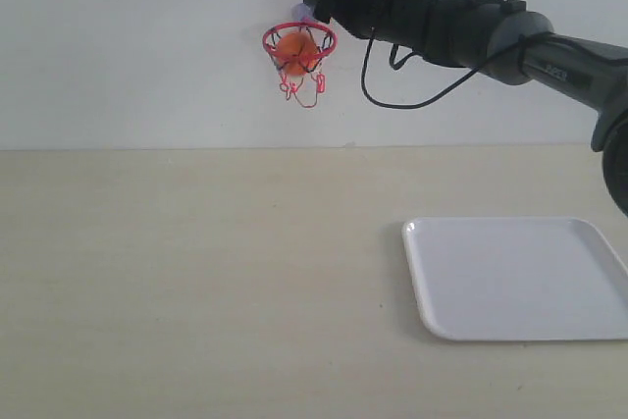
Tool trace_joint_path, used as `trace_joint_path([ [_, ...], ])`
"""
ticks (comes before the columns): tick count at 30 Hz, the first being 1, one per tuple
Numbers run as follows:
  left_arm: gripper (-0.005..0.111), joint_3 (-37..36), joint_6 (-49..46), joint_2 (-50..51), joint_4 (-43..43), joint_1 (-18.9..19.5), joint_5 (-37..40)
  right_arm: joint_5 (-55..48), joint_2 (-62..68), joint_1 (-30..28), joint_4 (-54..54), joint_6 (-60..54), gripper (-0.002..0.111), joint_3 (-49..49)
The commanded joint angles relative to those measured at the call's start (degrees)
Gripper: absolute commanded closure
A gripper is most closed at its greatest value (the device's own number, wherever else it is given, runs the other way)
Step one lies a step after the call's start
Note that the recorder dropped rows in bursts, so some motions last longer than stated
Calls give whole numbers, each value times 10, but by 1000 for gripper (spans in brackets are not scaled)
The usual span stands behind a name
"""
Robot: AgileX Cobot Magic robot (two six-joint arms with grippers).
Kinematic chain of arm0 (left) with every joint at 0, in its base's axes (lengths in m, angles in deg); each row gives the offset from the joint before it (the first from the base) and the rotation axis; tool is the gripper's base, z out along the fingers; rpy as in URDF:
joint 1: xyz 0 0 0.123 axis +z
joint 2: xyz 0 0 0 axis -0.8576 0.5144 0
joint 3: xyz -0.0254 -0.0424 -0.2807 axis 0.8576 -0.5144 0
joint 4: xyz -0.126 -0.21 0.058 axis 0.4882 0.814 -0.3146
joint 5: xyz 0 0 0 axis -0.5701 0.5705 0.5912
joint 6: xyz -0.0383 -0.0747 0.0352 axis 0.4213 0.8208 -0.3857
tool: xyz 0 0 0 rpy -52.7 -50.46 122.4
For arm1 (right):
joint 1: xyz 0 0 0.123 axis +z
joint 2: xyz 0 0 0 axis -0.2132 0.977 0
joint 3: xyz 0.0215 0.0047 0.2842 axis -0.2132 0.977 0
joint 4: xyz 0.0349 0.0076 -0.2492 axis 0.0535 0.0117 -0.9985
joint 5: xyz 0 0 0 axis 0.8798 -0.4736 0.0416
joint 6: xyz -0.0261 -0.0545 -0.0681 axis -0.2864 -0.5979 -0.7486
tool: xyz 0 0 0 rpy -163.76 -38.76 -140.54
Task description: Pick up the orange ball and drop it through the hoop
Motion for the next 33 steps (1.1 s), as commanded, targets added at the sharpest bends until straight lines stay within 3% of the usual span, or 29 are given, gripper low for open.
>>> trace_joint_path([
  [1,103,-2,0,-2,-1,0,-4,-1,-1,-1,2,8,44,-5],
  [3,103,-2,0,-2,-1,0,-4,-7,-1,-1,2,19,56,-5],
  [7,103,-2,0,-2,-1,0,-4,-17,-1,-3,-2,29,104,-5],
  [8,103,-2,0,-2,-1,0,-4,-20,-1,-7,-14,31,108,-5],
  [14,103,-2,0,-2,-1,0,-4,-173,-5,-53,-83,119,109,-5],
  [20,103,-2,0,-2,-1,0,-4,-348,-25,-126,-312,322,109,-5],
  [25,103,-2,0,-2,-1,0,-4,-566,-51,-174,-379,335,109,-5],
  [27,103,-2,0,-2,-1,0,-4,-569,-59,-182,-393,373,109,0],
  [29,103,-2,0,-2,-1,0,-4,-569,-81,-182,-480,468,109,33],
  [33,103,-2,0,-2,-1,0,-4,-569,-135,-164,-582,492,109,145],
])
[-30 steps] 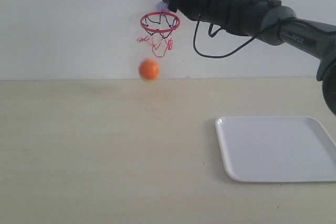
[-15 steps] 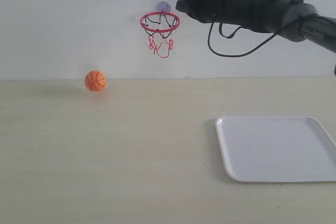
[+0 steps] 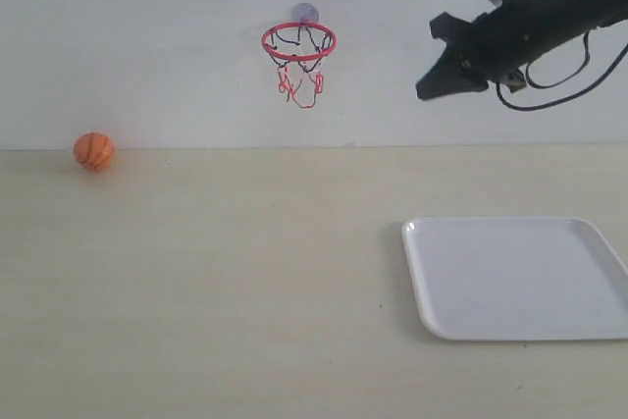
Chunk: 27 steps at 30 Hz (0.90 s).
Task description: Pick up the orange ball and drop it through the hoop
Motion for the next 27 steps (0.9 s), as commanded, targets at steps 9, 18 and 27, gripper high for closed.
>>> trace_joint_path([
  [9,103,-2,0,-2,-1,0,-4,-15,-212,83,5,-98,109,518],
  [18,103,-2,0,-2,-1,0,-4,-15,-237,137,33,-98,109,768],
  [27,103,-2,0,-2,-1,0,-4,-15,-229,137,33,-98,109,815],
])
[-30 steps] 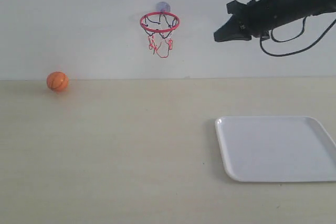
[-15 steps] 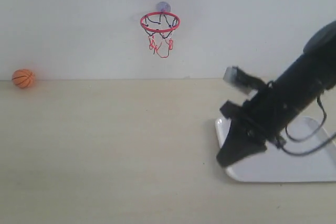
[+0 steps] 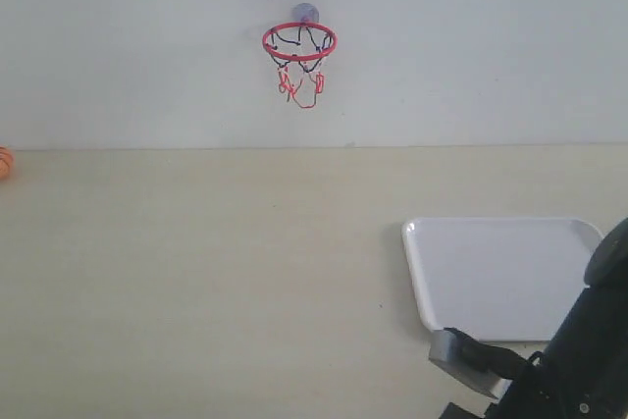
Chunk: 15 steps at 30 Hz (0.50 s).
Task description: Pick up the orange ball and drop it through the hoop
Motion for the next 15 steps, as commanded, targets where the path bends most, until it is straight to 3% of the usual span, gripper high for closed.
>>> trace_joint_path([
  [1,103,-2,0,-2,-1,0,-4,1,0,0,8,-6,109,3],
  [5,103,-2,0,-2,-1,0,-4,1,-14,0,5,-9,109,3],
  [7,103,-2,0,-2,-1,0,-4,69,-42,0,4,-28,109,3],
  [12,103,-2,0,-2,-1,0,-4,387,-203,0,110,-54,109,23],
  [15,103,-2,0,-2,-1,0,-4,517,-321,0,140,-55,109,42],
])
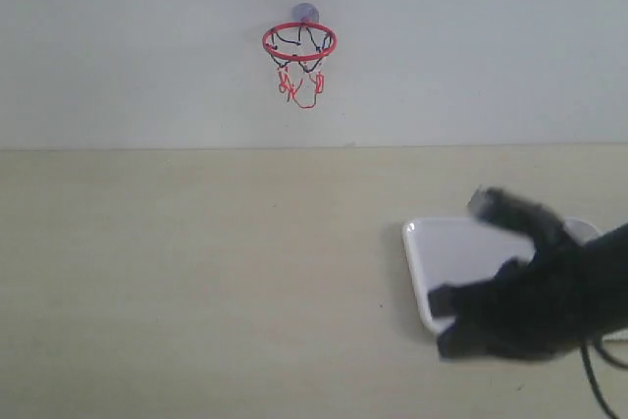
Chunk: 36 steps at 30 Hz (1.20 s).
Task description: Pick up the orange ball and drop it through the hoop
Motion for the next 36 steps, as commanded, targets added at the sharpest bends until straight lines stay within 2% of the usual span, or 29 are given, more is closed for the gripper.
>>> trace_joint_path([
  [1,103,-2,0,-2,-1,0,-4,185,-173,0,51,-20,109,29],
  [7,103,-2,0,-2,-1,0,-4,291,-402,-1,51,-144,109,96],
  [13,103,-2,0,-2,-1,0,-4,408,-681,-1,51,-156,109,205],
  [19,103,-2,0,-2,-1,0,-4,393,-856,-1,50,-151,109,269],
  [25,103,-2,0,-2,-1,0,-4,326,-871,-1,40,-133,109,301],
  [27,103,-2,0,-2,-1,0,-4,324,-871,-1,-17,-96,109,316],
  [29,103,-2,0,-2,-1,0,-4,324,-871,-1,-163,51,109,331],
  [30,103,-2,0,-2,-1,0,-4,319,-871,-1,-284,187,109,333],
  [32,103,-2,0,-2,-1,0,-4,319,-871,-1,-442,320,109,333],
  [36,103,-2,0,-2,-1,0,-4,281,-871,-1,-507,339,109,333],
])
